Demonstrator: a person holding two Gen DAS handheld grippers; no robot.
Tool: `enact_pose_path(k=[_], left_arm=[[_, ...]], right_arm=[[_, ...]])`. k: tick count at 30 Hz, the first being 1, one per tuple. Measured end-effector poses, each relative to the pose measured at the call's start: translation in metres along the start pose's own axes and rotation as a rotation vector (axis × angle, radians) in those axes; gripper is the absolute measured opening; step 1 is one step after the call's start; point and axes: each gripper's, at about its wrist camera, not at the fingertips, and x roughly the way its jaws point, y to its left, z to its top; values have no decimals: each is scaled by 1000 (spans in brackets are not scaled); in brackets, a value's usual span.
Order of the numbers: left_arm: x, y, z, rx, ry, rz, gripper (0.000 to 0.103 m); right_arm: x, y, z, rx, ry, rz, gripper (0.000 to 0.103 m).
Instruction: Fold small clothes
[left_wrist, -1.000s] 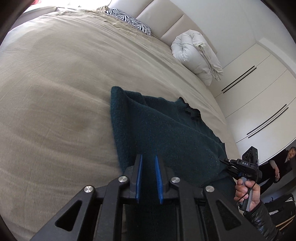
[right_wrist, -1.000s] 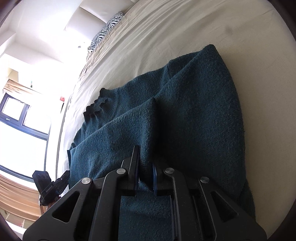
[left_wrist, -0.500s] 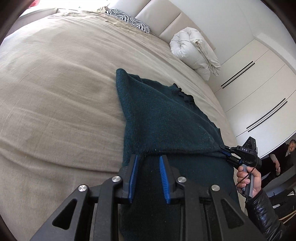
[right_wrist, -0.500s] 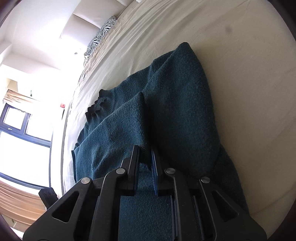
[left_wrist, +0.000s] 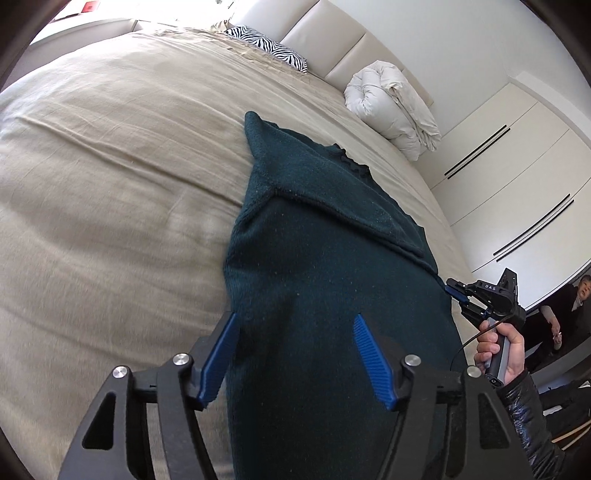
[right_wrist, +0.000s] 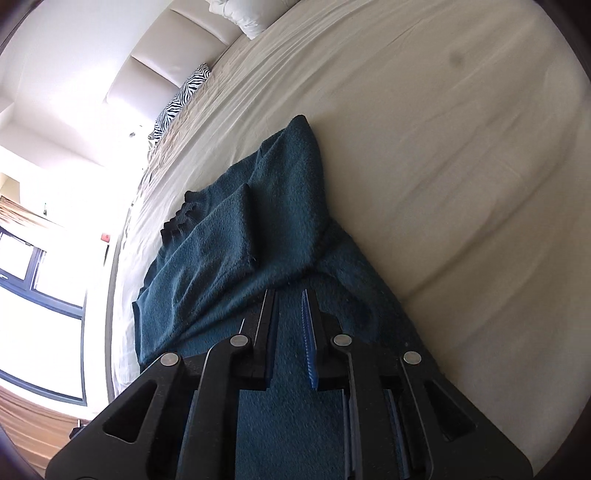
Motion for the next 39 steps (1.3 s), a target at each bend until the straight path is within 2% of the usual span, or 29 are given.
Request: enact_pose_path(k=[2, 4, 6, 8, 12, 15, 19, 23, 27, 35, 39], left_arm=[[-5, -1, -10, 8, 12, 21, 69], [-11, -1, -19, 7, 17, 29, 70], [-17, 0, -28, -4, 15, 29, 70], [-22, 2, -36, -13, 12, 36, 71], [-30, 3, -50, -6, 27, 51, 72], [-35, 4, -58, -3, 35, 58, 73], [-36, -2, -67, 22, 58, 70, 75], [-39, -4, -75, 28, 73, 72, 75], [-46, -2, -80, 16, 74, 63, 75], [-56, 2, -96, -14, 131, 25, 72], [-55, 6, -101, -36, 159, 26, 64]], right_arm=[[-17, -6, -14, -14, -17, 1, 13], [-33, -12, -26, -25, -32, -5, 19], [-48, -22, -38, -25, -45, -15, 39], [-63, -34, -48, -3, -64, 7, 54], [-80, -45, -62, 8, -78, 83, 54], [-75, -43, -69, 9, -58, 96, 54], [-54, -44, -83, 39, 12, 92, 54], [-54, -51, -100, 31, -2, 106, 52], [-72, -61, -112, 22, -4, 101, 52], [-111, -73, -141, -37, 6, 82, 52], [-125, -74, -155, -63, 17, 89, 52]])
